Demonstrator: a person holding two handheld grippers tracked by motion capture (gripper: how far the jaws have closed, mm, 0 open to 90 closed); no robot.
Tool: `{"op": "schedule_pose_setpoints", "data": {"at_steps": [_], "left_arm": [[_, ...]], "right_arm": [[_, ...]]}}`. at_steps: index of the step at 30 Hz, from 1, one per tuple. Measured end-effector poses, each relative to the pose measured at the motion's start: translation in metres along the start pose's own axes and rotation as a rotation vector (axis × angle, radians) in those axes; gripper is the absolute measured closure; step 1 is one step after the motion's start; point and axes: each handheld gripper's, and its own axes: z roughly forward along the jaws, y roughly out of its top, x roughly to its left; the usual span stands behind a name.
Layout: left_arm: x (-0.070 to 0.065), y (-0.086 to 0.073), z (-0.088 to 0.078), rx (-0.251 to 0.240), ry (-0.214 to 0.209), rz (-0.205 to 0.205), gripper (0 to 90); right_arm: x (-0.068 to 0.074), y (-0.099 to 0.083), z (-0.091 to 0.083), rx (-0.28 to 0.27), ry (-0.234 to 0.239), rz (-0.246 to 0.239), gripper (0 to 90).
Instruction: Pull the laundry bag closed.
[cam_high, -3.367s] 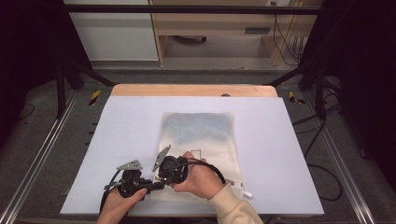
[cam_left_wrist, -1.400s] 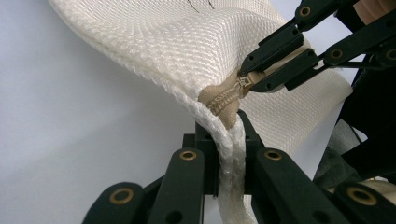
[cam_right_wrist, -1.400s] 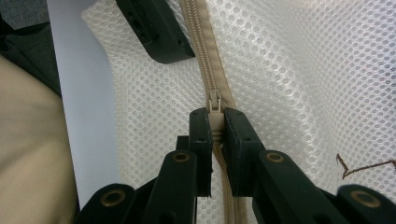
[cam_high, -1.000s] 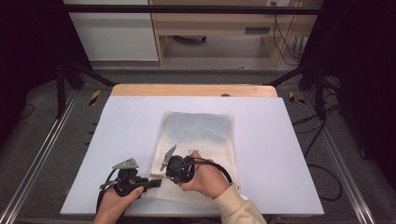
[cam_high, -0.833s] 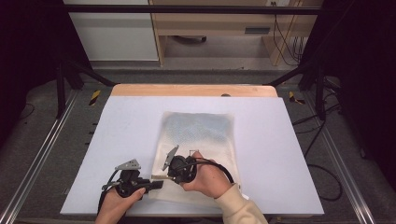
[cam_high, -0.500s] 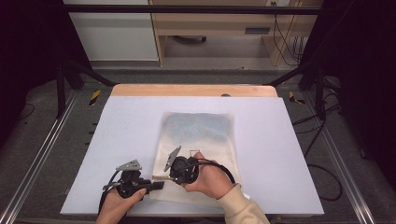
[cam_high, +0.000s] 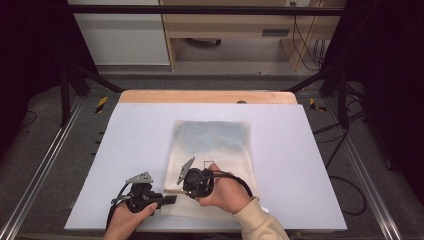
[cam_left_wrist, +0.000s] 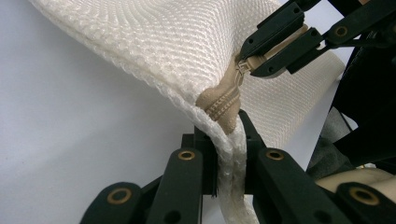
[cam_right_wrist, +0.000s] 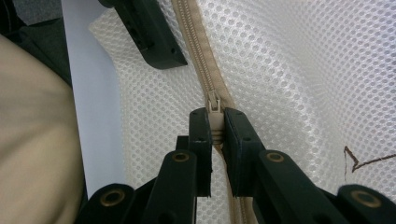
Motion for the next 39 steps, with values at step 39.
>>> {"op": "schedule_pose_setpoints", "data": {"at_steps": [39], "left_arm": [[-0.003, -0.001, 0.004, 0.009, -0.02, 0.002, 83.1]], "right_arm": [[-0.006, -0.028, -0.011, -0.015, 0.003, 0.068, 82.0]]}}
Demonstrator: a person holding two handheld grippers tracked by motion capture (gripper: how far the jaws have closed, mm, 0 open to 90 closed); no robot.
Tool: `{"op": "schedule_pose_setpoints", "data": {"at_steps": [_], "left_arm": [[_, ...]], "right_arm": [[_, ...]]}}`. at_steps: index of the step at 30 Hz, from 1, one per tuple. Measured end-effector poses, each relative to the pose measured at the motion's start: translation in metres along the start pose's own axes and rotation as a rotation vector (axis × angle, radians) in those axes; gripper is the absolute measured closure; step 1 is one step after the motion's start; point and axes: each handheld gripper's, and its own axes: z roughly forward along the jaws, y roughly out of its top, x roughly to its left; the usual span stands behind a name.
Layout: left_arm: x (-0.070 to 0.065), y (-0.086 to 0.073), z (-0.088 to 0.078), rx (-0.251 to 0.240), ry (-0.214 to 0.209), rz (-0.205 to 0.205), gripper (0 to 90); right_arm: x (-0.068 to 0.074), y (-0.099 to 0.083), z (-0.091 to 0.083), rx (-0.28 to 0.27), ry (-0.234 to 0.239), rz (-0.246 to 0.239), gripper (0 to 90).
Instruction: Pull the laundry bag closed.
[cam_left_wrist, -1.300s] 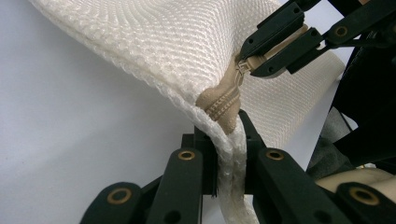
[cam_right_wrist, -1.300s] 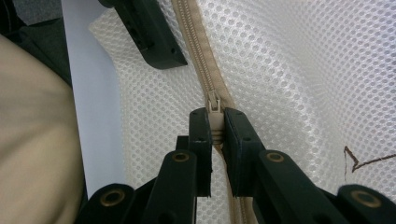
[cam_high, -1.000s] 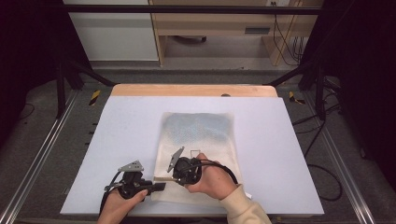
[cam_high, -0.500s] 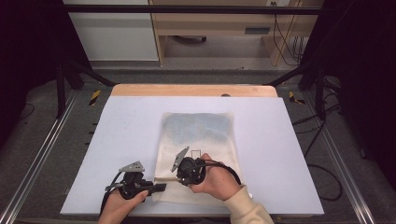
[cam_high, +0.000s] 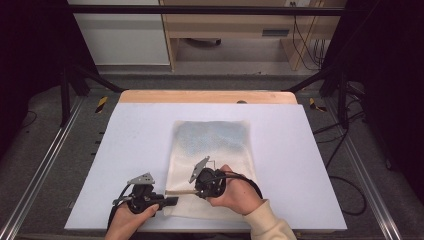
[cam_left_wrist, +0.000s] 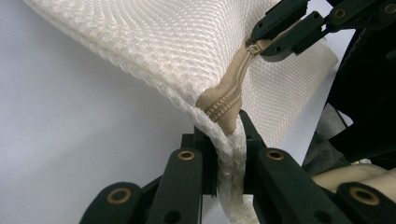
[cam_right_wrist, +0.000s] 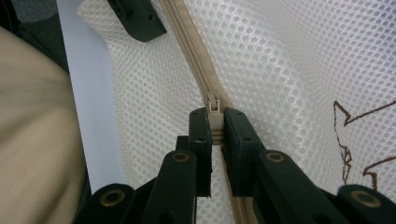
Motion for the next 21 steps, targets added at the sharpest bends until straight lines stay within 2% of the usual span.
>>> {"op": "schedule_pose_setpoints", "data": {"at_steps": [21], "left_arm": [[-0.0009, -0.0001, 0.0002, -0.001, 0.008, 0.006, 83.1]], "right_arm": [[0.0006, -0.002, -0.0014, -0.022, -0.015, 0.004, 82.0]]}}
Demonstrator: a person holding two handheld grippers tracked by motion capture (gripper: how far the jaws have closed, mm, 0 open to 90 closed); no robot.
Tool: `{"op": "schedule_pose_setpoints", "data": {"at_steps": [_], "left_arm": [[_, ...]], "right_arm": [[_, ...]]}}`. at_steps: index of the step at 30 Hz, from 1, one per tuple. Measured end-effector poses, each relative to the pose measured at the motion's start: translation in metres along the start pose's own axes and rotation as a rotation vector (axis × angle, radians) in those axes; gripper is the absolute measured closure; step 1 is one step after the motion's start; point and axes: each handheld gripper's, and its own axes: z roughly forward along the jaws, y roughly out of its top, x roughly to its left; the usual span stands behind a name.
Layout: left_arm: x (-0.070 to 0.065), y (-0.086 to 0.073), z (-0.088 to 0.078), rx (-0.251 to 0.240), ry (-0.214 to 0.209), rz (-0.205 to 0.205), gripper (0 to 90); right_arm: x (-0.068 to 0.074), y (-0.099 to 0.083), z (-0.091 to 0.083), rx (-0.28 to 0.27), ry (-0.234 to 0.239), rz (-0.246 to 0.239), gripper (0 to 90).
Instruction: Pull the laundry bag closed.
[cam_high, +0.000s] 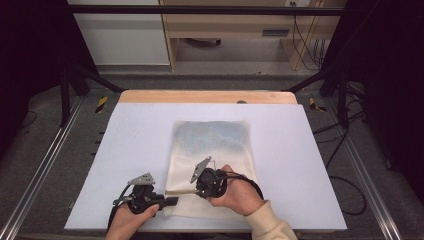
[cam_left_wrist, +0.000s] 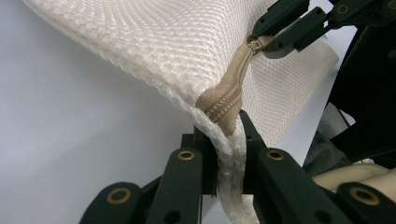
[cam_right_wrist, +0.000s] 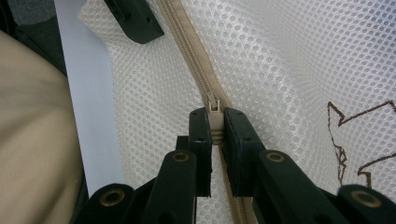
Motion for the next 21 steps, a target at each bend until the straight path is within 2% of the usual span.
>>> {"op": "schedule_pose_setpoints", "data": {"at_steps": [5, 21], "left_arm": [[-0.0005, -0.0006, -0.0005, -0.004, 0.003, 0.002, 83.1], [-0.0014, 0.0001, 0.0015, 0.002, 0.02, 0.015, 83.2]], "right_arm": [[0.0026, -0.0003, 0.0002, -0.009, -0.018, -0.002, 82.0], [0.0018, -0.0043, 0.0046, -0.023, -0.023, -0.007, 82.0]]}}
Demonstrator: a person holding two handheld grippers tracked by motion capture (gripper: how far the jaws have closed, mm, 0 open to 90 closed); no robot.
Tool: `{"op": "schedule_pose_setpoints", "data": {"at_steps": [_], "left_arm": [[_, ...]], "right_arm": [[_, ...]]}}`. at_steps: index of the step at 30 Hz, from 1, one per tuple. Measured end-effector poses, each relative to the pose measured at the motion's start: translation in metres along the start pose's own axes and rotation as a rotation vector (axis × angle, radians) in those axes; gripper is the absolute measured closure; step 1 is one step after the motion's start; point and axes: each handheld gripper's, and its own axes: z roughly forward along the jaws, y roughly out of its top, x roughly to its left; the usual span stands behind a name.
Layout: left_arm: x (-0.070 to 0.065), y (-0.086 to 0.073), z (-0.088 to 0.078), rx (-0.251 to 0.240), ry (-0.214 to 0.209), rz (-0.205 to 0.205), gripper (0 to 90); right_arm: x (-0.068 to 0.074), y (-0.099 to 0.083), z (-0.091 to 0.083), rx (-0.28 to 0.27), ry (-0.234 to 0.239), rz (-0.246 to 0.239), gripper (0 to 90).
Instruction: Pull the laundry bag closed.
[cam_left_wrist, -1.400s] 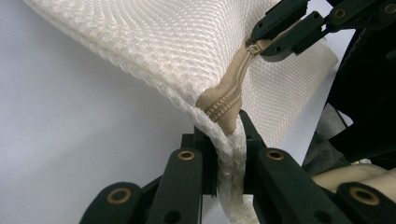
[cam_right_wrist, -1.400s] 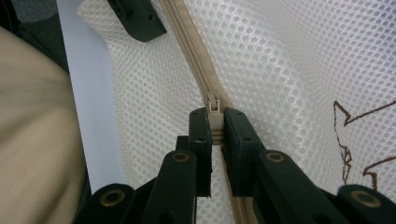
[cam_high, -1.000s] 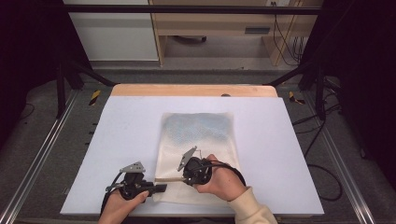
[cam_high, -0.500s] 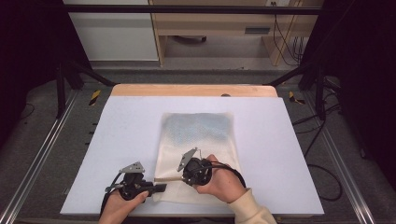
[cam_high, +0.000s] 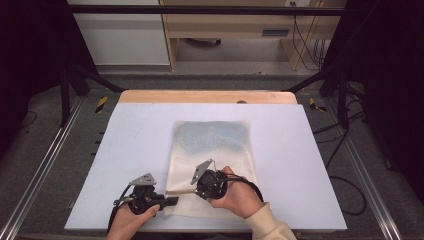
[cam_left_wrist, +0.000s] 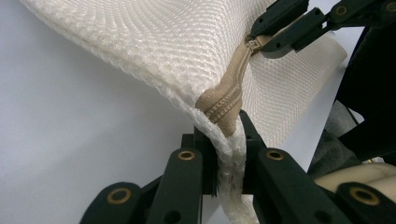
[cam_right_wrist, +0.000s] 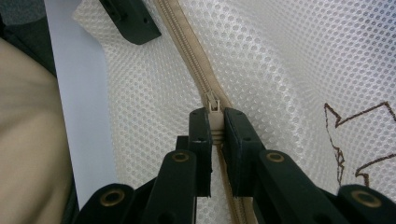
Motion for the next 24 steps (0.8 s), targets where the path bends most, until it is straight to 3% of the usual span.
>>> {"op": "schedule_pose_setpoints", "data": {"at_steps": [24], "left_arm": [[-0.001, -0.0004, -0.0004, -0.012, 0.01, 0.002, 83.3]], "right_arm": [[0.0004, -0.0027, -0.0013, -0.005, -0.005, 0.002, 82.0]]}}
